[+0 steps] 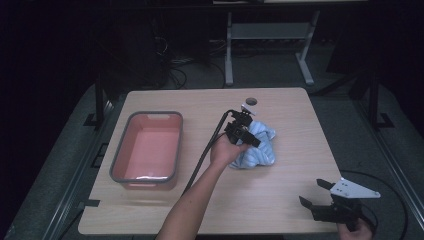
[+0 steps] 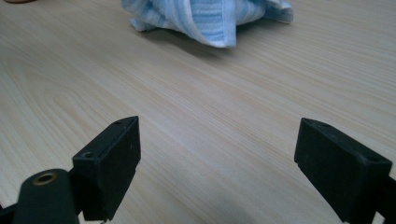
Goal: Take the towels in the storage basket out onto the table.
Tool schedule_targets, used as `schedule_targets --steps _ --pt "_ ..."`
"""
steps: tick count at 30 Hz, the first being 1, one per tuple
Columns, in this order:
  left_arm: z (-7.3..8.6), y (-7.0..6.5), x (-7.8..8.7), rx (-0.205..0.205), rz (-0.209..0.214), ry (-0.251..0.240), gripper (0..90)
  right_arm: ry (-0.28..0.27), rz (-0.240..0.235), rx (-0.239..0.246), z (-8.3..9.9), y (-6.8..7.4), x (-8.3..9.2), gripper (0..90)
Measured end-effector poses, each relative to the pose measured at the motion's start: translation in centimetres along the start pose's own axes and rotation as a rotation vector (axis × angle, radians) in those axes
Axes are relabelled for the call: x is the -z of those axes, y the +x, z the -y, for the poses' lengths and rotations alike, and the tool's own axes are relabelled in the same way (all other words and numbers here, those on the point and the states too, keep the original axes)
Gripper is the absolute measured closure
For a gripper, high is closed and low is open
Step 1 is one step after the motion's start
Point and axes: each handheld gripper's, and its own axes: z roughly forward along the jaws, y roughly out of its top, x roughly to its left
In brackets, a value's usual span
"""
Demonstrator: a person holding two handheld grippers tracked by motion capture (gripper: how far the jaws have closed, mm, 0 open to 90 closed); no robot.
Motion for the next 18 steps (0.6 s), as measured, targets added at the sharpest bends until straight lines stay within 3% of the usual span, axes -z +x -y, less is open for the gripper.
schedule_targets --steps 18 --pt "0.7 0.3 -2.3 0.018 0.007 0.027 66.8 -0.006 -0.002 0.003 0.0 0.0 0.0 14.0"
